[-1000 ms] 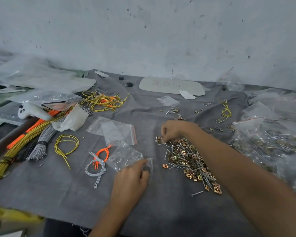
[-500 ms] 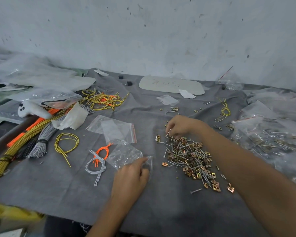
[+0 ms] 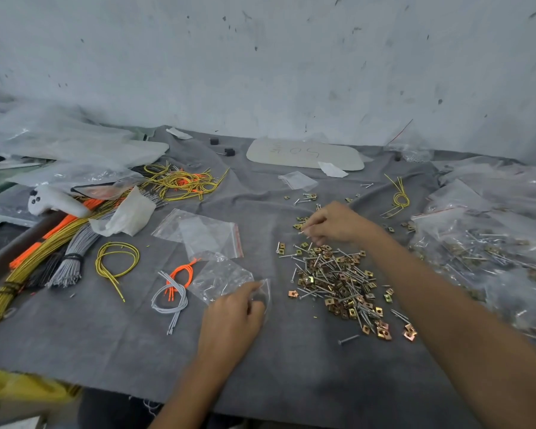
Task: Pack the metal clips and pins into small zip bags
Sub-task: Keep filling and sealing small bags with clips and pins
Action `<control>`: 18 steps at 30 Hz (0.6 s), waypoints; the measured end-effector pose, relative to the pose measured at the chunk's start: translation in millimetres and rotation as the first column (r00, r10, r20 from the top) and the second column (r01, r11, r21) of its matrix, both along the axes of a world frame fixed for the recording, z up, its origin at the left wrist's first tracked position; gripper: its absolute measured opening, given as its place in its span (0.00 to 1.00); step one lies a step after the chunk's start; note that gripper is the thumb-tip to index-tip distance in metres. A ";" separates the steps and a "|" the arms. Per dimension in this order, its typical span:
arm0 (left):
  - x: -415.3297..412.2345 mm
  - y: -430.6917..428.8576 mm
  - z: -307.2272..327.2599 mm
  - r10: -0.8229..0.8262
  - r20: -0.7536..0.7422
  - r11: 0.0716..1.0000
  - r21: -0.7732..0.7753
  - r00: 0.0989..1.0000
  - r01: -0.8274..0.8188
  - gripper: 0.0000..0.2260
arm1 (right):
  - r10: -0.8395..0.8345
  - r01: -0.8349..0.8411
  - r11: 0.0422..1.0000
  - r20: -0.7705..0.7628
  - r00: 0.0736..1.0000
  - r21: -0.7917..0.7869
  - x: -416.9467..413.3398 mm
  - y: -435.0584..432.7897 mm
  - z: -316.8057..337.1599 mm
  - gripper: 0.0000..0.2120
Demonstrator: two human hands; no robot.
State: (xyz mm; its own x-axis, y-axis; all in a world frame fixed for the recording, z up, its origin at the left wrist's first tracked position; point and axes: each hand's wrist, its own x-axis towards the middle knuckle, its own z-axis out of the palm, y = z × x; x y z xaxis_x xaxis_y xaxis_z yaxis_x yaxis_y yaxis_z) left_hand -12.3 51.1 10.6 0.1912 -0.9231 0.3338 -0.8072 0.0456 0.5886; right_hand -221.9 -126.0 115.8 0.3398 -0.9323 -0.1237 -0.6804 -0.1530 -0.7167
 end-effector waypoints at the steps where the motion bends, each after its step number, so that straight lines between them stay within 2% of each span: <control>1: 0.3 -0.1 0.6 0.004 -0.021 1.000 0.006 1.000 -0.004 0.17 | -0.003 0.002 1.000 0.091 0.996 0.020 3.4 12.9 -1.1 0.08; 4: 0.4 0.4 2.4 -0.008 -0.049 1.000 -0.003 0.999 0.008 0.17 | 0.022 -0.049 0.996 0.321 0.947 0.075 16.8 65.8 -18.0 0.04; 6: -0.1 1.2 4.5 -0.030 -0.039 0.999 -0.020 0.999 0.029 0.21 | 0.043 -0.076 0.994 0.365 0.930 0.077 28.0 101.2 -35.1 0.03; 8: -0.2 1.9 6.4 -0.051 -0.055 0.999 -0.016 0.997 0.050 0.23 | 0.072 -0.086 0.996 0.304 0.950 0.033 40.0 124.3 -48.6 0.04; 13: 3.7 5.0 9.0 -0.101 -0.196 0.994 0.018 0.975 0.106 0.19 | 0.116 -0.110 0.991 0.075 0.990 -0.075 65.6 137.2 -56.9 0.05; 15: 3.7 5.6 11.1 -0.097 -0.228 0.994 0.023 0.969 0.105 0.19 | 0.087 -0.079 0.992 0.076 0.993 -0.095 67.1 137.6 -57.3 0.06; 18: 4.1 4.8 13.5 -0.091 -0.283 0.995 0.019 0.955 0.100 0.19 | 0.004 0.014 0.994 0.164 0.986 -0.109 56.1 138.8 -57.0 0.10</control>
